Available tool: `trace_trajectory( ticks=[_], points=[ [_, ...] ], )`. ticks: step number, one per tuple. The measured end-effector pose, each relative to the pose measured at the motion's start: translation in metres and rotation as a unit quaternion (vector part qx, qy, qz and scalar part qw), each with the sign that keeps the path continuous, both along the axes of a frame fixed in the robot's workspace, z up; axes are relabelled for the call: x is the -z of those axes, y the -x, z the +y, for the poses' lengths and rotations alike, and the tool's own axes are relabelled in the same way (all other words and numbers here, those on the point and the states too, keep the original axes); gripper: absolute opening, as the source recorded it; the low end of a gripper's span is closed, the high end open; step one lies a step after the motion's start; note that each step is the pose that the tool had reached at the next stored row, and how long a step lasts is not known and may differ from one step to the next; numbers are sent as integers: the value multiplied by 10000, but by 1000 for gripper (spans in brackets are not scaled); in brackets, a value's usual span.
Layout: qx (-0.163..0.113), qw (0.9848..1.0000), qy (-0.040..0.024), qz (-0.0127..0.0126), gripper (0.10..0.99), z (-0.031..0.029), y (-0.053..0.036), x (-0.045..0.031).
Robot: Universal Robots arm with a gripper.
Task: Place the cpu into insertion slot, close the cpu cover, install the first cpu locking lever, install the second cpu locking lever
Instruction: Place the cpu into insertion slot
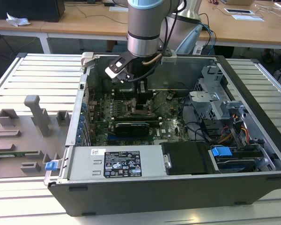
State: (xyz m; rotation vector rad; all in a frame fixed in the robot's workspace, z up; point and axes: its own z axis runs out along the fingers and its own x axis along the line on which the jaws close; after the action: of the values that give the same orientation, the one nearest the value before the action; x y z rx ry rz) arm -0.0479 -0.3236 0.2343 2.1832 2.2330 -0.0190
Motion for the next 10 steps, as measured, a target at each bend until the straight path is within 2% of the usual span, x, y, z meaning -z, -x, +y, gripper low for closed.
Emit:
trace_trajectory(
  ticks=[10],
  points=[
    [0,10000,0,0,541,23,25,105]
  ],
)
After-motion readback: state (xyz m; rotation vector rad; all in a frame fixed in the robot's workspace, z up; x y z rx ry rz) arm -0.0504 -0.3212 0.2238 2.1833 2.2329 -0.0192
